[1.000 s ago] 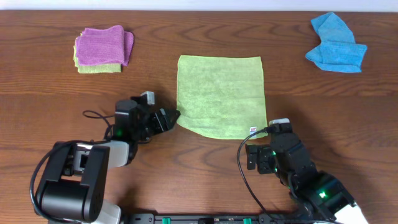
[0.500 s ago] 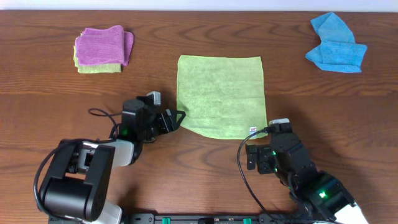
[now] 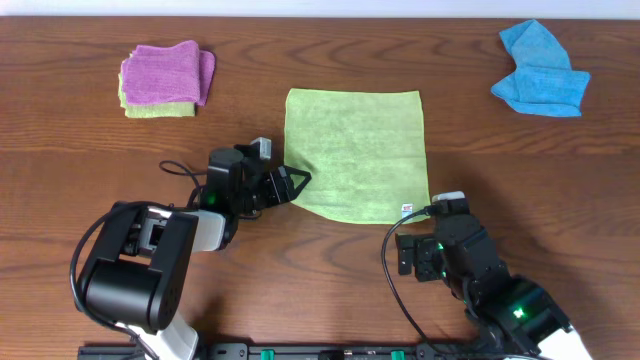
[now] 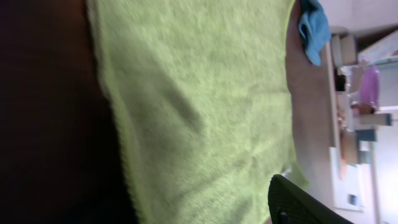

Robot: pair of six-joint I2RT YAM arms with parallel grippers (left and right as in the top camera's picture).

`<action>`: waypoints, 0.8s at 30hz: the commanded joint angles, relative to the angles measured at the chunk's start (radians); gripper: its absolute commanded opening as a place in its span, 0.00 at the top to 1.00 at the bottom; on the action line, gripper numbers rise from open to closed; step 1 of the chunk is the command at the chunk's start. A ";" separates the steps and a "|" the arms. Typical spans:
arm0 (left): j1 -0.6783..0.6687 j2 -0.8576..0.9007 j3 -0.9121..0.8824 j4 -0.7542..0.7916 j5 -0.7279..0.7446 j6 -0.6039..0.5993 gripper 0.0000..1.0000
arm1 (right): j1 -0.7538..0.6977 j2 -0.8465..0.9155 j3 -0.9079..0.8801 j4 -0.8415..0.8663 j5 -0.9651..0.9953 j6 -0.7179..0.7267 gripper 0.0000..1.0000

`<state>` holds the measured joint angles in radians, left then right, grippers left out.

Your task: Fold the cloth

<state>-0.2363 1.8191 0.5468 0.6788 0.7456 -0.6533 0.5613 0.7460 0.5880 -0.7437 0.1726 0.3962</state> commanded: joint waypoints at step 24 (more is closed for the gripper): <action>-0.005 0.010 0.003 0.039 0.457 -0.193 0.41 | -0.033 -0.002 0.014 0.001 0.010 -0.020 0.01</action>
<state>-0.2379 1.8317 0.5468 0.7151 1.1210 -0.8391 0.5350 0.7460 0.5880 -0.7429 0.1764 0.3885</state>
